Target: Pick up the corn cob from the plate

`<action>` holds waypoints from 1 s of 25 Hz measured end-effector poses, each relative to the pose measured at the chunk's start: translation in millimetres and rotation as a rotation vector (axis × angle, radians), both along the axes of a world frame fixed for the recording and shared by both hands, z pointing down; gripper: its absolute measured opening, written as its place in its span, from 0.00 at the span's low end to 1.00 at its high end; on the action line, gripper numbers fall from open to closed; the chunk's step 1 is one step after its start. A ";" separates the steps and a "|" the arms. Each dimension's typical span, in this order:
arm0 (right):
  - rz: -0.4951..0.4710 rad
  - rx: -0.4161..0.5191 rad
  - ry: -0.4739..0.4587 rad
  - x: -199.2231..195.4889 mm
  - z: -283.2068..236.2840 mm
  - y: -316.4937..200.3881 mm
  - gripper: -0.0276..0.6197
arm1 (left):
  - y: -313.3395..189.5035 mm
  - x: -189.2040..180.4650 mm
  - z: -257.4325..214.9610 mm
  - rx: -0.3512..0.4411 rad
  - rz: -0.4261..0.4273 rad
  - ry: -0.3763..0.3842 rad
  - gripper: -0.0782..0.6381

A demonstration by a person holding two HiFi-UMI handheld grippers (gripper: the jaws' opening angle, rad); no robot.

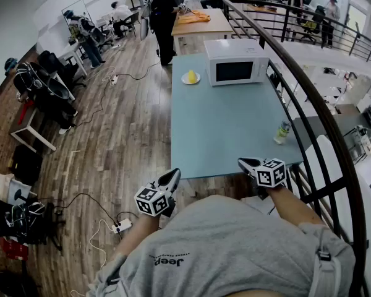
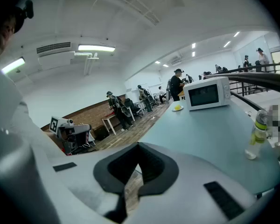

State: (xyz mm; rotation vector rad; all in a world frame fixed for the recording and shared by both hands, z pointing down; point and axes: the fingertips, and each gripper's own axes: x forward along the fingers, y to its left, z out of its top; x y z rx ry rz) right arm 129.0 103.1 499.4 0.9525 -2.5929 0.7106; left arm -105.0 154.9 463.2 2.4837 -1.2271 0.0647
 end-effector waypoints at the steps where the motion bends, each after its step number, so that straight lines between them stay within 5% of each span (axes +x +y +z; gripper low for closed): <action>1: -0.001 0.001 0.001 0.3 -0.6 0.1 0.06 | 0.6 0.5 -0.7 0.000 0.000 0.000 0.13; 17: -0.001 0.003 -0.028 11.2 -6.4 -26.5 0.07 | -15.7 9.1 -4.5 -0.004 -0.037 -0.006 0.13; 25: -0.058 0.031 -0.054 33.7 -12.7 -38.2 0.07 | -28.5 42.9 -8.9 0.003 -0.060 -0.024 0.13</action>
